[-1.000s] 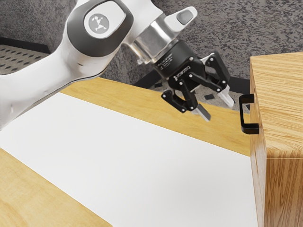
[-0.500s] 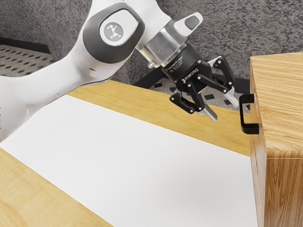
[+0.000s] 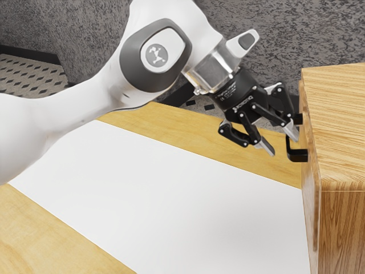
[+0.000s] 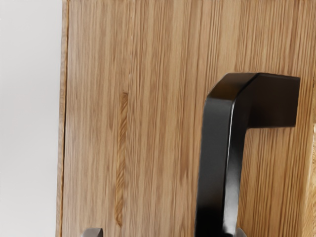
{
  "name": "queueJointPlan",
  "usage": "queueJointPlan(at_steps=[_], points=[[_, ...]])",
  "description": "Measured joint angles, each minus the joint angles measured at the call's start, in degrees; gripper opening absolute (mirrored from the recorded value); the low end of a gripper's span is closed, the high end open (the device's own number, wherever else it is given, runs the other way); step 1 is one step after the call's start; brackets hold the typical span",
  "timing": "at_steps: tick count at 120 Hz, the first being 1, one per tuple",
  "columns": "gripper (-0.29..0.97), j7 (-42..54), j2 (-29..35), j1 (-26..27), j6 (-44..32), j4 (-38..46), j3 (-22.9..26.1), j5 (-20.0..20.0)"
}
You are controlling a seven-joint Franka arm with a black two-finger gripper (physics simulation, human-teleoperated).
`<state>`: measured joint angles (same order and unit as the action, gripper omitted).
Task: Pull the drawer handle with one arm to open the drawer
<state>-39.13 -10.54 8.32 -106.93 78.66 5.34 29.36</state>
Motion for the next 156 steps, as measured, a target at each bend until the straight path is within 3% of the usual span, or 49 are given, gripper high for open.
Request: queueJointPlan(at_steps=[40,96,156], points=[[0.13,-0.6,5.2,-2.6,0.3,6.4,-0.4,-1.9],[0.13,-0.9,13.6,-7.0,1.8,14.2,-0.8,-3.7],[0.12,-0.9,20.4,-7.4,4.3,19.9,-4.6,-4.7]])
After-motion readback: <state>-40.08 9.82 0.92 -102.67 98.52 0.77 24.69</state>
